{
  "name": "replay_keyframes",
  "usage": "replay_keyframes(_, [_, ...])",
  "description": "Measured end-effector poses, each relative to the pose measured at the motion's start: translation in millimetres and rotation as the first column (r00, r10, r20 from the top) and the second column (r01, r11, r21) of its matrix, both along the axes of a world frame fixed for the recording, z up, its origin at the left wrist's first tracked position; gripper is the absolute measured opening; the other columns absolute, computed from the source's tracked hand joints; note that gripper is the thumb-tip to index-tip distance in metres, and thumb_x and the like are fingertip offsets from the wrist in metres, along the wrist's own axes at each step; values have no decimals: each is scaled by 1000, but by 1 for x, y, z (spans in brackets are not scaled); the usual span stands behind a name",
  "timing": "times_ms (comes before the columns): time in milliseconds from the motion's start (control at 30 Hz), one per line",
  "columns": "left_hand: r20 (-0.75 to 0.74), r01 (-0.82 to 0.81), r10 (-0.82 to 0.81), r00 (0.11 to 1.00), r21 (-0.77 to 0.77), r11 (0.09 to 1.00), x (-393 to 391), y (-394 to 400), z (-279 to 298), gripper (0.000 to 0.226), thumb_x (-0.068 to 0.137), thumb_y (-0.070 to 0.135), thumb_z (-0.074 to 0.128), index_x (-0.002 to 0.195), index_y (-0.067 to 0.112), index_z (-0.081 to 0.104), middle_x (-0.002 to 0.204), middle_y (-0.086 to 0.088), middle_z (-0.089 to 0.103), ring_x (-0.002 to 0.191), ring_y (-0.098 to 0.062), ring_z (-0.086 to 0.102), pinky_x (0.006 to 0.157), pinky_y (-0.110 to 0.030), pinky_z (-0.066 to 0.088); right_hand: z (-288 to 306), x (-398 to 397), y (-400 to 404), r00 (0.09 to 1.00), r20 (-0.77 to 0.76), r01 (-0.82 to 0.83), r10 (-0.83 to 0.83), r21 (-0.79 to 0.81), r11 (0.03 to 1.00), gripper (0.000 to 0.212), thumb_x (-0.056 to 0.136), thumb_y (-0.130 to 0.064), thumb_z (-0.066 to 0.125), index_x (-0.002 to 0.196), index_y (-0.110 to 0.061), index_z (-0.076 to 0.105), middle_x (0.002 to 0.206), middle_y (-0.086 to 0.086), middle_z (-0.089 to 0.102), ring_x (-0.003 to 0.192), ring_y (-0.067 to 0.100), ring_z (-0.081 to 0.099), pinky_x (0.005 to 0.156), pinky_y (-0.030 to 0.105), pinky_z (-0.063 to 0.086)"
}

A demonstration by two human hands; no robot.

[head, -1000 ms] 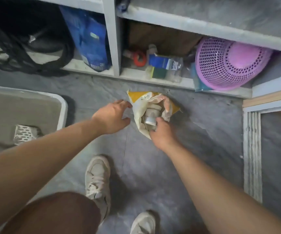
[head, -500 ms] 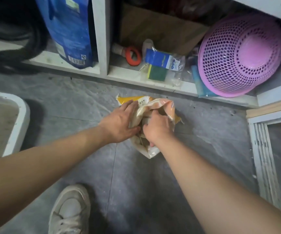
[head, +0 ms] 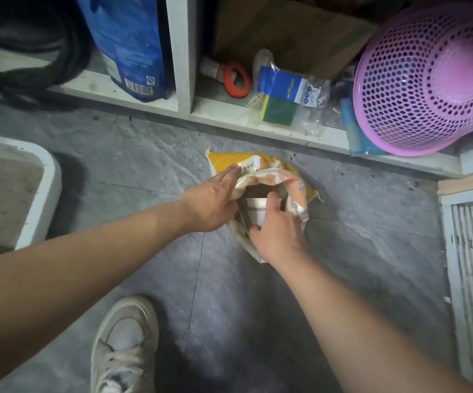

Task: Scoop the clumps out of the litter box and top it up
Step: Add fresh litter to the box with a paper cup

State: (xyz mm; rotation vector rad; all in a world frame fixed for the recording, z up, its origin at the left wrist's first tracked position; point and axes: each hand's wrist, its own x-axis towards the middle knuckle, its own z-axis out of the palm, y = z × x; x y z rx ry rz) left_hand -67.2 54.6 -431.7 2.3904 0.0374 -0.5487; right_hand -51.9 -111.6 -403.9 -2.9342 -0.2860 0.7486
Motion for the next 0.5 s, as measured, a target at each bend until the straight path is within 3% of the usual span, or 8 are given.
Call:
replay_keyframes(133, [4,17,-17,1000,-12,1000,1,2,-2,78,98,26,51,161,16,6,170,0,4,154,-19,20,119,-32,25,-3,7,12,999,-42,10,-11,-19,1000,48,86,-20,61,126,-11,36,115,18,63,112,38,59,84,37,46])
replay_keyframes(200, [6,18,-18,1000,-19,1000,2,0,-3,80,97,27,52,161,17,6,170,0,4,153,-21,22,120,-38,29,-3,14,19,998,-32,48,-48,-19,999,49,87,-18,61,128,-10,37,119,18,61,116,38,57,89,38,46])
replay_keyframes(300, [9,14,-14,1000,-26,1000,3,-2,0,81,96,25,52,161,17,5,170,-1,4,152,-23,25,119,-36,29,-1,22,26,994,21,110,-110,5,994,54,87,-14,60,135,-10,36,121,18,60,119,38,55,91,39,47])
replay_keyframes(500, [18,19,-18,1000,-48,999,4,0,-3,80,97,25,52,161,14,5,170,-5,4,154,-22,20,121,-33,24,-6,2,17,975,150,147,-166,131,980,51,89,-12,59,134,-14,35,105,16,67,101,36,63,73,36,41])
